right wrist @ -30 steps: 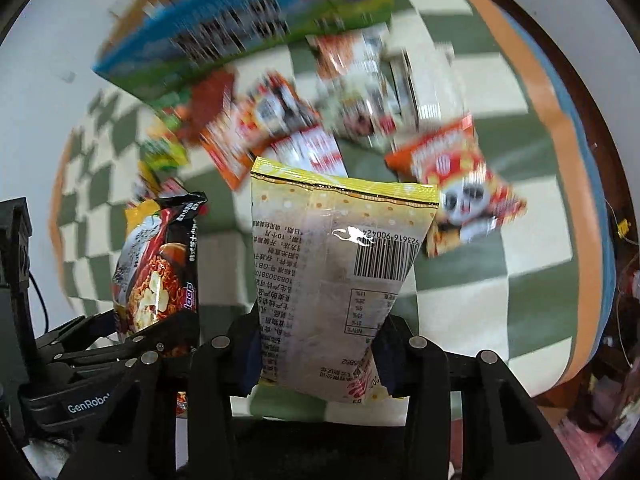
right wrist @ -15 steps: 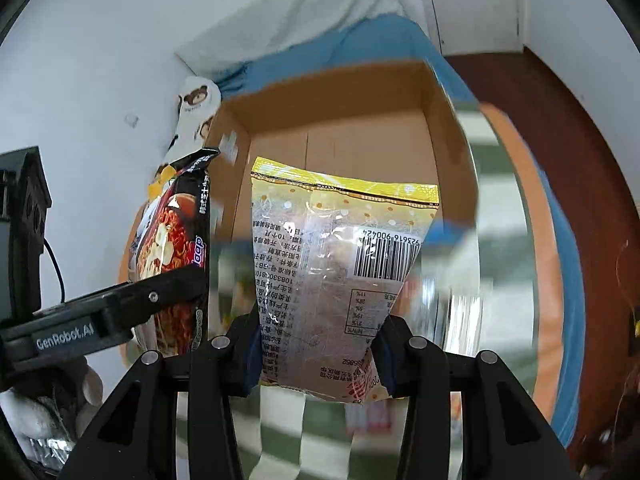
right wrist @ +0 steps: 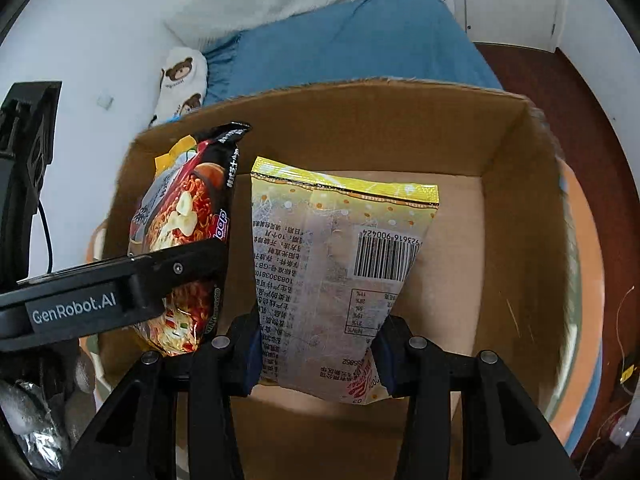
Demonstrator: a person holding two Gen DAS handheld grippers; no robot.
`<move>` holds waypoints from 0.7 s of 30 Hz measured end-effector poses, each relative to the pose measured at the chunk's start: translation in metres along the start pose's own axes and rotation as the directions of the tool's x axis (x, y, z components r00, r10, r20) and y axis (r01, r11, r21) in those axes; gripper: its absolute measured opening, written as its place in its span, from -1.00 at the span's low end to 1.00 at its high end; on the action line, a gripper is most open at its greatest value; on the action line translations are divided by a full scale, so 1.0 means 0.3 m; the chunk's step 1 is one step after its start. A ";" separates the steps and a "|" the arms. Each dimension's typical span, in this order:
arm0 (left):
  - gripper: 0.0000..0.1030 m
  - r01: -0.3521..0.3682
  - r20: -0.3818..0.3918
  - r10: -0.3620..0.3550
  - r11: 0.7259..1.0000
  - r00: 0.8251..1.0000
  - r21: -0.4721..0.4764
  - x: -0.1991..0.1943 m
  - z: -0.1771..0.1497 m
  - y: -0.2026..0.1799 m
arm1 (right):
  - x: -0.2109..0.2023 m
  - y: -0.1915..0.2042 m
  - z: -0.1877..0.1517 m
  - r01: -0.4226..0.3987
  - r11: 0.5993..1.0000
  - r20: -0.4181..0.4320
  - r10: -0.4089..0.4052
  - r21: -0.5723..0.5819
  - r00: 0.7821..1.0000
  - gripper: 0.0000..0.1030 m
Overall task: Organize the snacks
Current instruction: 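Carry both bags into the cardboard box and open both tools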
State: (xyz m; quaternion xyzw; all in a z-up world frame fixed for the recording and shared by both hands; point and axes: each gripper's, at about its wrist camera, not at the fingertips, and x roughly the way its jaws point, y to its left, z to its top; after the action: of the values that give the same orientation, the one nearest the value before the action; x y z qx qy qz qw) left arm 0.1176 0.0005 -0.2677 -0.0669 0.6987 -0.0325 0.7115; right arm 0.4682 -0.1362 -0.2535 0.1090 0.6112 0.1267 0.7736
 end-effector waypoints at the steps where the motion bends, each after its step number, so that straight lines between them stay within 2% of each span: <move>1: 0.66 -0.003 -0.009 0.003 1.000 1.000 -0.002 0.020 -0.017 0.005 | 0.028 -0.008 0.017 0.002 1.000 -0.007 -0.002 -0.002 1.000 -0.08; 7: 0.67 -0.038 -0.076 0.039 0.999 0.996 0.017 0.095 -0.177 0.019 | 0.165 -0.023 0.108 0.008 1.000 -0.045 -0.009 -0.027 0.999 -0.06; 8: 0.67 -0.030 -0.086 0.031 0.999 0.996 0.009 0.107 -0.175 0.027 | 0.181 -0.022 0.118 0.011 1.000 -0.050 -0.012 -0.029 0.999 0.08; 9: 0.67 -0.025 -0.090 0.025 1.000 0.996 -0.001 0.118 -0.174 0.039 | 0.200 -0.021 0.126 0.021 0.999 -0.059 -0.024 -0.036 0.998 0.38; 13: 0.78 -0.037 -0.065 0.036 0.999 0.997 -0.003 0.119 -0.164 0.062 | 0.250 -0.024 0.149 0.039 0.998 -0.076 -0.042 -0.042 0.996 0.72; 15: 0.80 -0.020 -0.055 0.020 1.000 0.998 -0.011 0.112 -0.161 0.083 | 0.247 -0.024 0.149 0.049 0.998 -0.067 -0.052 -0.041 0.996 0.81; 19: 0.80 -0.018 -0.029 0.018 1.000 0.999 -0.004 0.079 -0.169 0.102 | 0.237 -0.012 0.145 0.062 0.997 -0.060 -0.065 -0.041 0.996 0.82; 21: 0.80 -0.031 -0.002 0.031 1.000 1.000 0.006 0.032 -0.211 0.097 | 0.214 -0.007 0.128 0.076 0.996 -0.045 -0.078 -0.042 0.996 0.82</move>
State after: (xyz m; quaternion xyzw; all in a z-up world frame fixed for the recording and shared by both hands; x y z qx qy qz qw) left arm 0.0533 0.0247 -0.2823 -0.0540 0.7004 -0.0237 0.7113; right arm 0.5200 -0.1176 -0.3041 0.0669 0.6302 0.1117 0.7654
